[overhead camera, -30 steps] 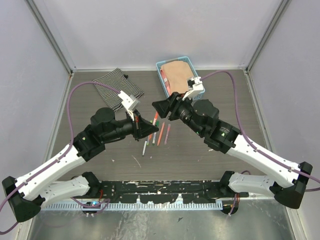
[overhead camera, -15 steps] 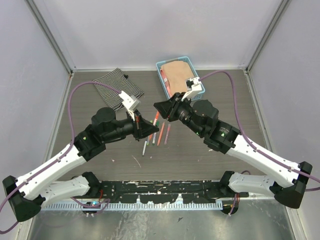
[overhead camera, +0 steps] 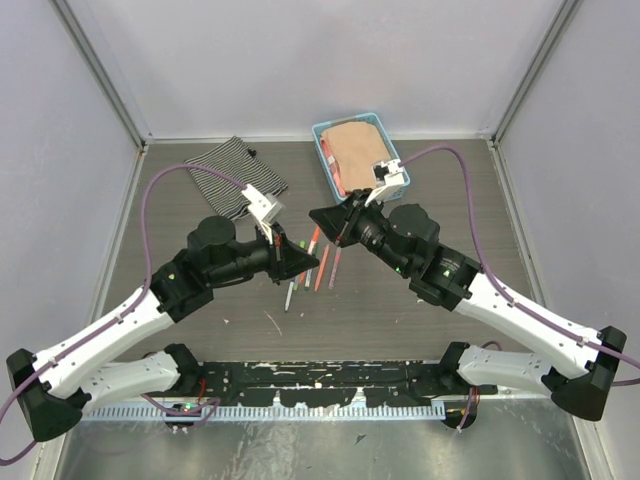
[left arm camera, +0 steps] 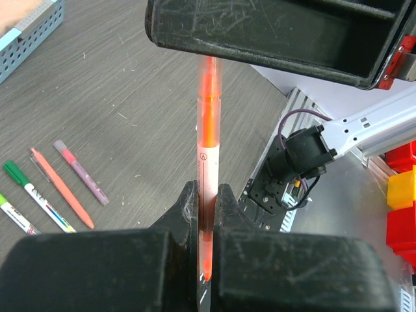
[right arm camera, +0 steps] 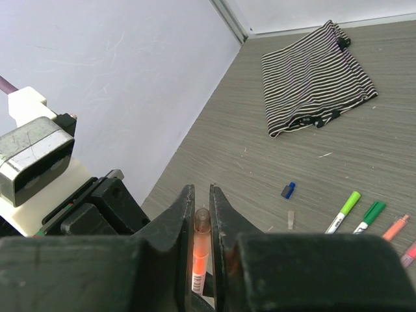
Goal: Insert the pens into the pen caps
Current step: Press the pen cap onto the pen.
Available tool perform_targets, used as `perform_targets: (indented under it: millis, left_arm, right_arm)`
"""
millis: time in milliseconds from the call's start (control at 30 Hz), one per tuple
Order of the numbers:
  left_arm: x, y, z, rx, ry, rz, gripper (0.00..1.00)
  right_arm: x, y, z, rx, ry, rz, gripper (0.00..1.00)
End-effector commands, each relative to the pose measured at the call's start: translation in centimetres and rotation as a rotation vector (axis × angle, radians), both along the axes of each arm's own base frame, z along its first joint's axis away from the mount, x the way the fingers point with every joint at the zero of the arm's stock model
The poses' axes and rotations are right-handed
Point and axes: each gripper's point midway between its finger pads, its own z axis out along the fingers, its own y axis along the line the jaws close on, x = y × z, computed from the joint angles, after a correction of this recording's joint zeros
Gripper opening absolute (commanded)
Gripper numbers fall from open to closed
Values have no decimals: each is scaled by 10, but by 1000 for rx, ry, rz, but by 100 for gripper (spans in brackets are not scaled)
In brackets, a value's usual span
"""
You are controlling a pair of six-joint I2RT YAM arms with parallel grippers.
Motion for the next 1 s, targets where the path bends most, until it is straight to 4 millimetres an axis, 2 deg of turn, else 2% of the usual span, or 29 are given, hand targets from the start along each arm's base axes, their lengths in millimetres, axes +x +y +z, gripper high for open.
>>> perform_targets:
  millis: [0, 333, 533, 633, 867, 967]
  left_arm:
    - [15, 2, 51, -120, -96, 76, 0]
    - [18, -3, 100, -220, -173, 69, 0]
    - [19, -4, 118, -233, -215, 60, 0]
    - [17, -6, 122, -225, -226, 42, 0]
    - [16, -9, 121, -205, -242, 15, 0]
    - [15, -8, 125, -214, -254, 18, 0]
  right_arm:
    - [-11, -3, -25, -59, 30, 37, 0]
    - [-27, -1, -61, -96, 93, 64, 0]
    - [-37, -1, -83, -151, 116, 81, 0]
    - [-43, 0, -93, -200, 106, 100, 0]
    - [-58, 7, -100, -274, 106, 173, 0]
    - [-62, 6, -112, -322, 117, 177, 0]
